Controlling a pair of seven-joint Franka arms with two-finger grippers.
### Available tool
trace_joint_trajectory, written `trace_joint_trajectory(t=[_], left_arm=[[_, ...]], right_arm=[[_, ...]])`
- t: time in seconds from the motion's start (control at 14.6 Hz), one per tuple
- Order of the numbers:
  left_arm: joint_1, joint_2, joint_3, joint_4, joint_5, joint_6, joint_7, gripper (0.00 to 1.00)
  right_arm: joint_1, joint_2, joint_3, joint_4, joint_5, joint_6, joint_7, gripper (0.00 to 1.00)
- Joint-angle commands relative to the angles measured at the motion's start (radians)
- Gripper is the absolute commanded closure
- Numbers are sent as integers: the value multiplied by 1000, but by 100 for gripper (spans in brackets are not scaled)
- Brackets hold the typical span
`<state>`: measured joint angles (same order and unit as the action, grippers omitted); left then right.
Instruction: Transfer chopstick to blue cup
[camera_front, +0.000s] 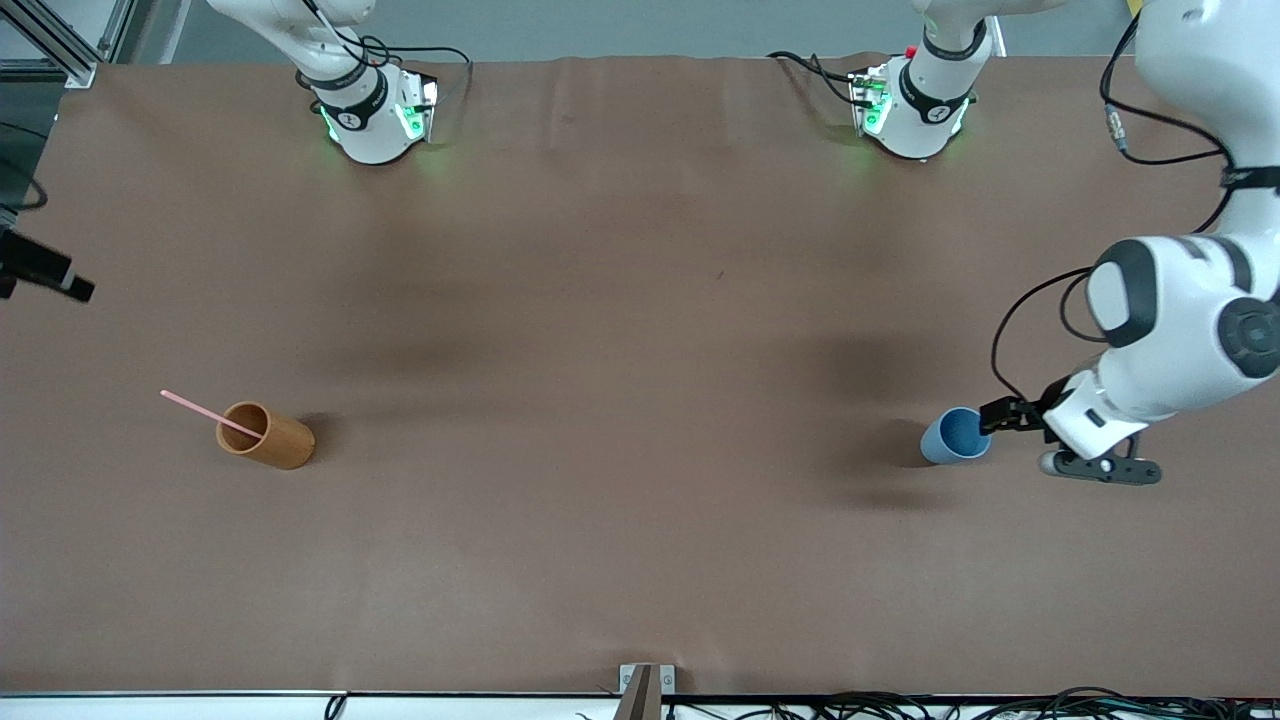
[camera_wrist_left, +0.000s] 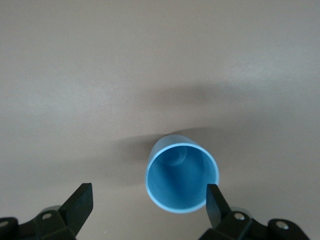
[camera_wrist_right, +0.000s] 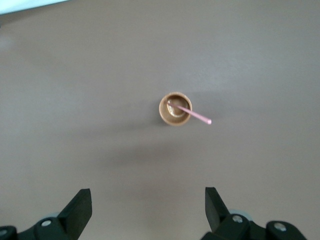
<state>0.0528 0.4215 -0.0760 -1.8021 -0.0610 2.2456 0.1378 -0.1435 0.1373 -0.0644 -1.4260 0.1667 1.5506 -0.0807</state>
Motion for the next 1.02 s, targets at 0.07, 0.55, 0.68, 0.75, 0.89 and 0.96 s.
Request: trace_joint_trajectory(t=[0.07, 0.55, 0.68, 0.75, 0.89, 0.96], left_arm=[[-2, 33, 1, -55, -11, 86, -4, 0], [-1, 54, 1, -100, -8, 177, -3, 93], [-1, 54, 1, -99, -3, 177, 5, 100], [-2, 54, 1, -98, -3, 177, -1, 100], [-4, 48, 2, -92, 0, 175, -1, 100], [-8, 40, 1, -86, 0, 167, -3, 100]], right_arm=[[-73, 117, 9, 3, 129, 71, -71, 1], [-160, 194, 11, -155, 252, 195, -193, 5], [-183, 196, 11, -215, 293, 259, -287, 8], [-194, 196, 11, -241, 306, 282, -313, 11], [-197, 196, 11, -278, 321, 324, -356, 18], [-202, 202, 11, -281, 332, 330, -360, 20]])
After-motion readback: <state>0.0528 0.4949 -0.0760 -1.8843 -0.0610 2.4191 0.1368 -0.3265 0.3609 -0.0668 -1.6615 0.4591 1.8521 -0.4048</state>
